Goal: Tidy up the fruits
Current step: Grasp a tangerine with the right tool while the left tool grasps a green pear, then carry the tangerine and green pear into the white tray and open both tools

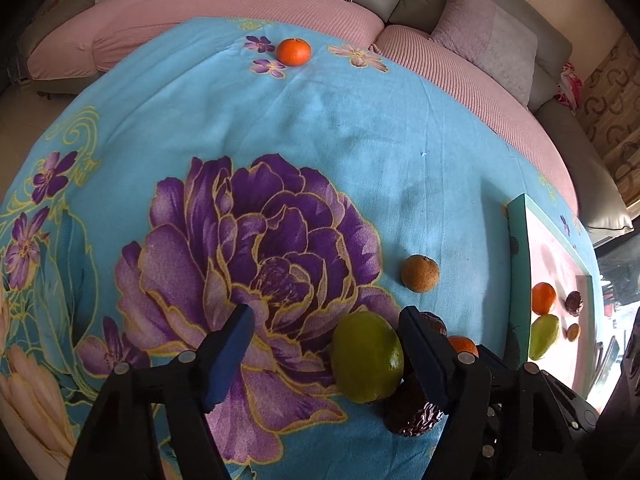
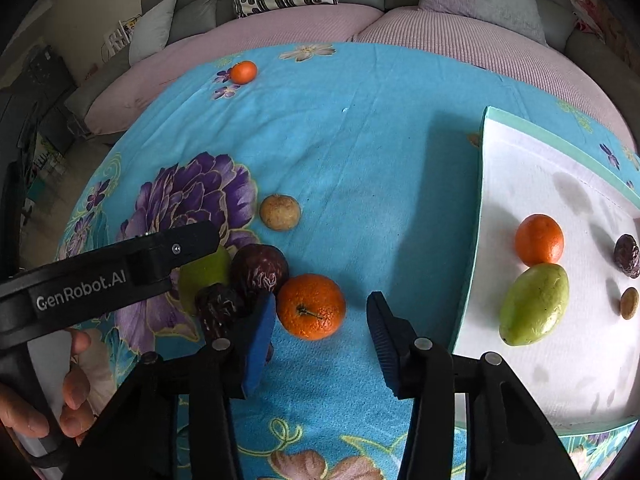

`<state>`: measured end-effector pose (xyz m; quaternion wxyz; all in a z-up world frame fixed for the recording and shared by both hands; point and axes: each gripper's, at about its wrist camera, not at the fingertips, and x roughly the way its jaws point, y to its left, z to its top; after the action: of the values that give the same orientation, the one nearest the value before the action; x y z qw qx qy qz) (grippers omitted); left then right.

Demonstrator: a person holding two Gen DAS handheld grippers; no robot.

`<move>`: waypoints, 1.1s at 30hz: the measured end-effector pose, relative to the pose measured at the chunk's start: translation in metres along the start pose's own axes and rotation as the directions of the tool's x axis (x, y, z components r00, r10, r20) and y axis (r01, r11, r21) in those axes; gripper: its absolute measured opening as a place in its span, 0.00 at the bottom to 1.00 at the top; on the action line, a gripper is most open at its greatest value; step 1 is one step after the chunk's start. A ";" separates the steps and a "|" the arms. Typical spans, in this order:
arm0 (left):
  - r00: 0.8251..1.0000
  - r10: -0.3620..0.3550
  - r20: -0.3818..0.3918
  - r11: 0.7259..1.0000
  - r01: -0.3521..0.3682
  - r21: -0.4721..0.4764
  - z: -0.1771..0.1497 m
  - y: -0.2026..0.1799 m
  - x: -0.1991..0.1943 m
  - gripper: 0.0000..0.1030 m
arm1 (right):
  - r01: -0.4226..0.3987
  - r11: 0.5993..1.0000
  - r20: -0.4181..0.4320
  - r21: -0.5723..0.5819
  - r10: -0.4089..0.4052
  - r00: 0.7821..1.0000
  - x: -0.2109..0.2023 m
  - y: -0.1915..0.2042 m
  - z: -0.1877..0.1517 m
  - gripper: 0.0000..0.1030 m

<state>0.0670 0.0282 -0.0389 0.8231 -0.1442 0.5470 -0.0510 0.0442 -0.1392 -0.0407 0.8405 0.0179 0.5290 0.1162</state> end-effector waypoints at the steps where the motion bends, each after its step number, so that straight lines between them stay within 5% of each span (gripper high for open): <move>1: 1.000 -0.006 -0.004 1.000 0.006 -0.002 0.000 0.000 0.001 0.72 | -0.013 1.000 -0.007 0.003 0.013 1.000 0.001 0.000 0.000 0.43; 3: 1.000 -0.013 -0.006 1.000 0.013 -0.002 0.000 0.000 0.000 0.71 | -0.032 1.000 -0.009 0.000 0.032 0.999 0.001 0.001 -0.001 0.36; 22: 0.991 -0.120 -0.063 0.993 0.120 0.003 0.003 0.003 0.002 0.40 | 0.024 0.993 0.099 0.111 -0.035 0.994 -0.028 -0.030 0.008 0.35; 33: 0.986 -0.128 0.107 0.992 0.128 0.005 0.014 -0.005 -0.030 0.39 | 0.029 0.985 0.163 0.169 -0.057 0.985 -0.045 -0.045 0.009 0.35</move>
<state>0.0679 0.0331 -0.0059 0.8461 -0.1824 0.4917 -0.0954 0.0415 -0.1915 -0.0033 0.8798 0.0861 0.4646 0.0516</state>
